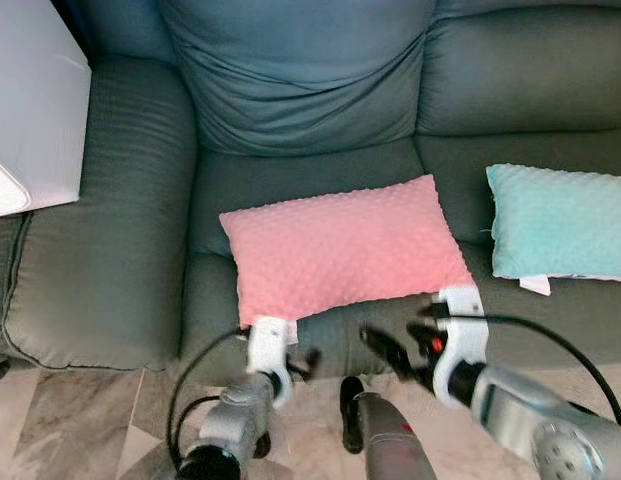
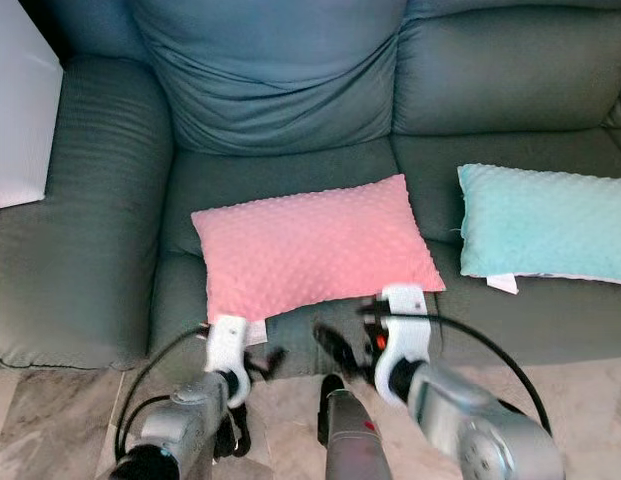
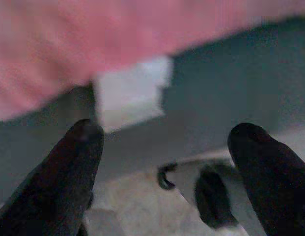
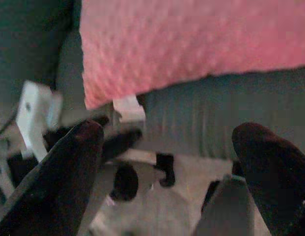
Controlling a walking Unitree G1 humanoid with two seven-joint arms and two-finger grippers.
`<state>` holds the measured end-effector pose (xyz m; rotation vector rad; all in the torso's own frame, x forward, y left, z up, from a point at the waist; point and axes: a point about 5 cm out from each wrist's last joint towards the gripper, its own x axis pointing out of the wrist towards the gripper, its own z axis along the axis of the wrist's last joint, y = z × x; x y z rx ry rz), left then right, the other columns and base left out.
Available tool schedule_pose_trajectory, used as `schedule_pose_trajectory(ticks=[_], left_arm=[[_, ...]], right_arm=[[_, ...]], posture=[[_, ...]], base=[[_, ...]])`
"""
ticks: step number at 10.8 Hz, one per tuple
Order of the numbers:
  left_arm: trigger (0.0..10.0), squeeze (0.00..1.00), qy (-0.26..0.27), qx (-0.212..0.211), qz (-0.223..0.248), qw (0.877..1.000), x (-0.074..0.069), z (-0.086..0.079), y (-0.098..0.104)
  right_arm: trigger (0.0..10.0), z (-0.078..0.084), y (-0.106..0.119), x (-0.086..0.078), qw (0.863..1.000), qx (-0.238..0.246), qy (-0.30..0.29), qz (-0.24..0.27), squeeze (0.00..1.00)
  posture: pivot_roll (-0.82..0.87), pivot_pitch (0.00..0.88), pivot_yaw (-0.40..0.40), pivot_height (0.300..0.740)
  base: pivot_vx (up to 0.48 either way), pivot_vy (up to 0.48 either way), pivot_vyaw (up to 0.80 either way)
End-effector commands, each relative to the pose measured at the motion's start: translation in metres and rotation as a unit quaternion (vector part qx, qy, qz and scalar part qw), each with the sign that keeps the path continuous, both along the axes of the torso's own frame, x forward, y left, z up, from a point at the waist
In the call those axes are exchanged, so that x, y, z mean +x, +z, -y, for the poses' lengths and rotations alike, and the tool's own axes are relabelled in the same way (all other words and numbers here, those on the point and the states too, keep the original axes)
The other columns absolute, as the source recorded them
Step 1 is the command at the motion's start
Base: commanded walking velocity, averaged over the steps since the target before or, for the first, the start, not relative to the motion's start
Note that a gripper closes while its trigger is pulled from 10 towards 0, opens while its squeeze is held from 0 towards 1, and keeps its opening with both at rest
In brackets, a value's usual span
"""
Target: Move the pillow to the sofa
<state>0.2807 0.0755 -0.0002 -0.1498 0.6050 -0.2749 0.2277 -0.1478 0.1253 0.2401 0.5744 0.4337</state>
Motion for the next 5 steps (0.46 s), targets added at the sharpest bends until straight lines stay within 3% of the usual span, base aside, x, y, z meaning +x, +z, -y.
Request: schedule_pose_trajectory(ticks=[1, 3, 5], left_arm=[[10.0, 0.0, 0.026, 0.006, -0.031, 0.999, -0.0126, -0.0046, -0.0172], [10.0, 0.0, 0.049, 0.019, -0.018, 0.998, -0.0109, -0.0061, -0.0196], [10.0, 0.0, 0.063, 0.004, -0.024, 0.998, -0.012, -0.0031, -0.022]], right_arm=[[10.0, -0.0002, 0.0009, -0.007, 1.0, 0.004, 0.004, -0.009, 0.0], [10.0, -0.0001, 0.0038, -0.0065, 1.0, -0.001, 0.004, -0.005, 0.0], [10.0, 0.0007, 0.0051, -0.0062, 1.0, -0.004, 0.001, -0.003, 0.0]], posture=[[-0.33, 0.41, -0.025, 0.74], [-0.34, 0.408, -0.027, 0.74], [-0.35, 0.41, -0.029, 0.74]], base=[[0.0, 0.0, 0.0], [0.0, 0.0, 0.0], [0.0, 0.0, 0.0]])
